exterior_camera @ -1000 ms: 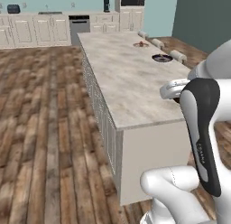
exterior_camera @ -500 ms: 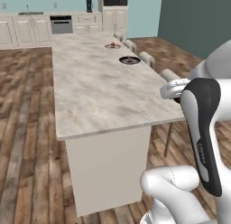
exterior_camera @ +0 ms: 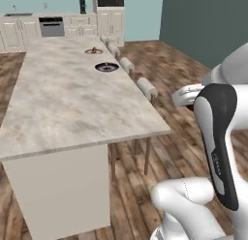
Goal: Pick up the banana and mango from the fridge and place one fruit on each plate on the dining counter.
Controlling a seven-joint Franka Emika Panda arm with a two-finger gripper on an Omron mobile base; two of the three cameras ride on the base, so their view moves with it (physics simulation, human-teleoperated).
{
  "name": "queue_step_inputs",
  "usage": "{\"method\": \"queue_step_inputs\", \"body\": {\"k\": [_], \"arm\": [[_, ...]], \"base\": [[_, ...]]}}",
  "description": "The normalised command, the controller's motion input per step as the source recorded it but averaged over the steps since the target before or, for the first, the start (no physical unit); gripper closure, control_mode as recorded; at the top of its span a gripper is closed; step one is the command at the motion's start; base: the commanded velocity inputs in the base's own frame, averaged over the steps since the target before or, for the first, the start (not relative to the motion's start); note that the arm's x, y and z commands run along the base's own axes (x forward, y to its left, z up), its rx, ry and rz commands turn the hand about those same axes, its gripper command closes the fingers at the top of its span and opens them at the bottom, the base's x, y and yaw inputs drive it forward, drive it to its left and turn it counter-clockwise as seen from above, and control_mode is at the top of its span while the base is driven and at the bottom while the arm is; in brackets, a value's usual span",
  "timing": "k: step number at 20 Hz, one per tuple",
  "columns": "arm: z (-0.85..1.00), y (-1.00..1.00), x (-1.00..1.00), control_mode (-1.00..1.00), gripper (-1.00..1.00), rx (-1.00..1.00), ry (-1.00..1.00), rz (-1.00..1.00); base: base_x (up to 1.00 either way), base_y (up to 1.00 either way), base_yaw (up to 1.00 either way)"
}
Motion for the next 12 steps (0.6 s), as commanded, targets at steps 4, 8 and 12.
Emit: {"method": "queue_step_inputs", "body": {"k": [4, 8, 12], "arm": [[0.0, 0.0, 0.0, 1.0, 1.0, 0.0, 0.0, 0.0], [0.0, 0.0, 0.0, 1.0, 1.0, 0.0, 0.0, 0.0], [0.0, 0.0, 0.0, 1.0, 1.0, 0.0, 0.0, 0.0]], "base": [[0.0, -1.0, 0.1], [0.03, -1.0, 0.12], [0.26, -1.0, 0.16]]}}
